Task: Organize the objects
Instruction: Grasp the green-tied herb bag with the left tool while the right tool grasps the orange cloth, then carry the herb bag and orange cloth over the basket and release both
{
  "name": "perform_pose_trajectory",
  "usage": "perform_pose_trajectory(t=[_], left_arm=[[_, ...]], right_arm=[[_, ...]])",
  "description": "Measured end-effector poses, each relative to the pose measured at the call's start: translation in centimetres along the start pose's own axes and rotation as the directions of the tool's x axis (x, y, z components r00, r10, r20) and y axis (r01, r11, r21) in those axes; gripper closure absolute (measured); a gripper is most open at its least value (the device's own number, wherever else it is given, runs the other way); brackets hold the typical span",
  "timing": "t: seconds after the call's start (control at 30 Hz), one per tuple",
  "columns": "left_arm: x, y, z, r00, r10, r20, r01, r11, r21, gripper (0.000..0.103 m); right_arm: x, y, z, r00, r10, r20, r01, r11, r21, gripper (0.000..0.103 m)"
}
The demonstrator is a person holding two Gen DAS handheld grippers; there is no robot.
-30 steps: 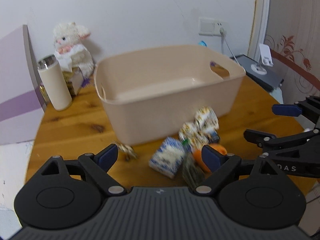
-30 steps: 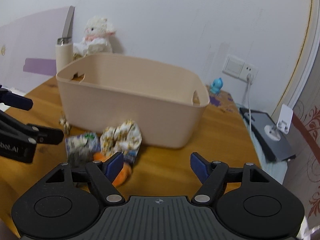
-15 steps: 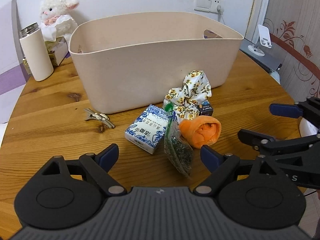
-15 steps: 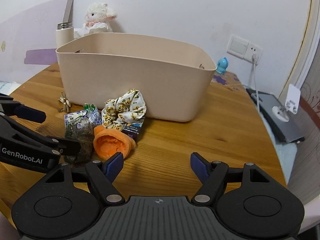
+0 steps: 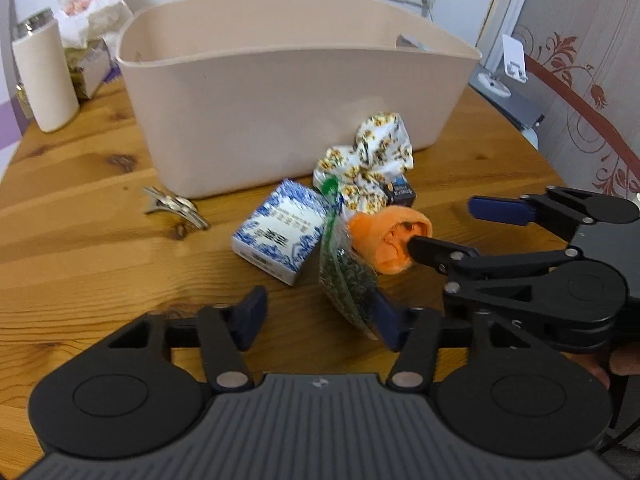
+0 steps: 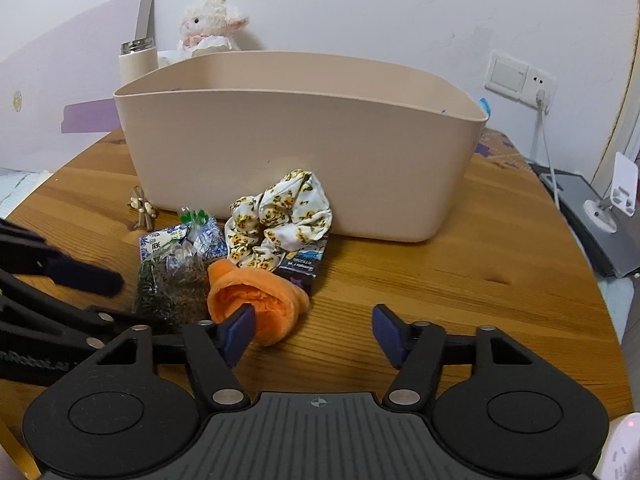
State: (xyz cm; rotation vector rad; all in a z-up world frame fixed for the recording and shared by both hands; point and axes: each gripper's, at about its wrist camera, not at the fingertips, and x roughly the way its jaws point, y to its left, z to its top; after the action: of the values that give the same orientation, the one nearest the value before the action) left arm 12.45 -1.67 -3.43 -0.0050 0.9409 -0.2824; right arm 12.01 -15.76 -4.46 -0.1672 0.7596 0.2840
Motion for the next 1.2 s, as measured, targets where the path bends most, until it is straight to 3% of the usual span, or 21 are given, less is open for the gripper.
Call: perform_pose_trajectory(t=[0.03,0.1,0.13,0.2,0.23,0.27,0.33,0.77,1.2], left_arm=[[0.3,0.0,0.0,1.000,-0.006,-0.006,0.006,1.000,-0.007,0.048],[0.8,0.1,0.1,1.000,-0.021,-0.021,0.020,1.000,-0.022,0.063],[0.9,0.1,0.1,1.000,-0.021,-0.014,0.020,1.000,-0.021,0.066],[1.1,0.1,0.2,1.000,-0.027,-0.016,0.027,0.999,-0.026,0.083],[1.2,0.3,0.3,0.999,-0.038,-0.019,0.037,0.999,-0.034,0.082],[1.2,0.3,0.3,0.999,-0.044,-0.019,0.043,0.998,-0.038,0.082],[1.2,0.4,0.3,0.999,-0.048,-0.017,0.047,0.998,-0.031,0.083],[-0.7,0.8,-0.6,0.999,-0.046,0.029,0.047,0.998,-0.038,0.085],[-7.1,0.8,-0.1,0.984,-0.004,0.177,0.008,1.000,-0.017,0.085]], right_arm=[[0.1,0.0,0.0,1.000,0.001,-0.001,-0.001,1.000,0.001,0.040],[0.4,0.1,0.0,1.000,0.000,0.003,0.000,1.000,-0.003,0.043],[0.5,0.1,0.0,1.000,0.001,0.004,-0.001,1.000,-0.006,0.049],[0.7,0.1,0.0,1.000,0.009,-0.011,-0.009,1.000,-0.007,0.063],[0.9,0.0,0.0,1.000,0.018,-0.020,-0.018,1.000,-0.003,0.072],[1.0,0.0,0.0,0.999,0.027,-0.025,-0.027,1.000,0.002,0.088],[1.0,-0.1,-0.1,0.999,0.044,-0.025,-0.044,0.999,0.014,0.096],[-1.6,-0.4,-0.7,1.000,0.003,0.031,-0.004,0.999,0.033,0.101],[-7.7,-0.7,1.7,0.976,-0.059,0.209,0.051,0.998,0.045,0.101]])
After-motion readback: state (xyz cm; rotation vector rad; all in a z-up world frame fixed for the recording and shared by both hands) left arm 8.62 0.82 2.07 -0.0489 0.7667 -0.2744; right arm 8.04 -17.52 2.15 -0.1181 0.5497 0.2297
